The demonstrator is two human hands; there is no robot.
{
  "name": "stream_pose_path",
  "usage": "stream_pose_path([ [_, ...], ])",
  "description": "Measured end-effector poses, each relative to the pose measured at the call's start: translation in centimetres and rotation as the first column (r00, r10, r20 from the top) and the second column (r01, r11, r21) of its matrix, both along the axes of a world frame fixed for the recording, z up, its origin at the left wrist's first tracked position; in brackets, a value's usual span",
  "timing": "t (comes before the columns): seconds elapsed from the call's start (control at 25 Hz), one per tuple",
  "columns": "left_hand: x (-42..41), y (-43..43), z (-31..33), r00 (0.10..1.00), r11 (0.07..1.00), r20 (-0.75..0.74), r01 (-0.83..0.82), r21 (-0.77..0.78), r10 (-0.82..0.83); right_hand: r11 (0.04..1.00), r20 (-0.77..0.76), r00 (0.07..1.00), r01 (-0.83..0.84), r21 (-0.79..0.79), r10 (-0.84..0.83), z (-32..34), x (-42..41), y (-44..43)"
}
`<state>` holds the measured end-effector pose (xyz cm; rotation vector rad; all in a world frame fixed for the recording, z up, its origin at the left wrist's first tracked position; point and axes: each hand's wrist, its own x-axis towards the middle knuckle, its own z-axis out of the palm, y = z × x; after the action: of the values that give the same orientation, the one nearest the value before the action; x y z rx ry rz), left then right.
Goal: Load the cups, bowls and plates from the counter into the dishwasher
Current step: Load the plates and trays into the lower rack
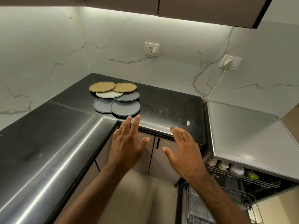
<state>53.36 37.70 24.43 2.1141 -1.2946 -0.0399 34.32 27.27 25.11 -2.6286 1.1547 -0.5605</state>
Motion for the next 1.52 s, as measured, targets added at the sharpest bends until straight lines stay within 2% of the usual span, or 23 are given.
stream_pose_path([
  [0.12, 2.3, 0.4, -0.4, 0.999, 0.999, -0.037, -0.038, -0.024, 0.038, 1.000, -0.001, 1.000, -0.008, 0.009, 0.008, 0.6, 2.6, -0.9],
  [0.4, 9.6, -0.4, -0.9, 0.993, 0.993, 0.013, -0.121, -0.017, 0.121, 0.996, 0.022, 0.996, -0.091, 0.020, 0.090, 0.2, 9.9, -3.8],
  [0.56, 13.6, -4.1, -1.6, 0.982, 0.984, 0.074, -0.176, 0.008, 0.175, 0.991, 0.051, 0.990, -0.132, 0.018, 0.131, -0.6, 13.5, -8.3],
  [0.88, 19.9, -12.7, -2.6, 0.957, 0.959, 0.088, -0.280, 0.047, 0.275, 0.971, 0.024, 0.972, -0.236, 0.046, 0.235, -1.9, 20.1, -19.2],
  [1.16, 27.9, -19.7, -5.1, 0.953, 0.934, 0.096, -0.300, 0.193, 0.287, 0.940, -0.010, 0.949, -0.311, 0.140, 0.315, -4.0, 29.3, -24.9],
  [1.52, 46.6, -30.8, -11.1, 0.958, 0.878, 0.040, -0.276, 0.391, 0.284, 0.939, -0.218, 0.925, -0.262, 0.225, 0.310, -8.0, 47.5, -35.4],
])
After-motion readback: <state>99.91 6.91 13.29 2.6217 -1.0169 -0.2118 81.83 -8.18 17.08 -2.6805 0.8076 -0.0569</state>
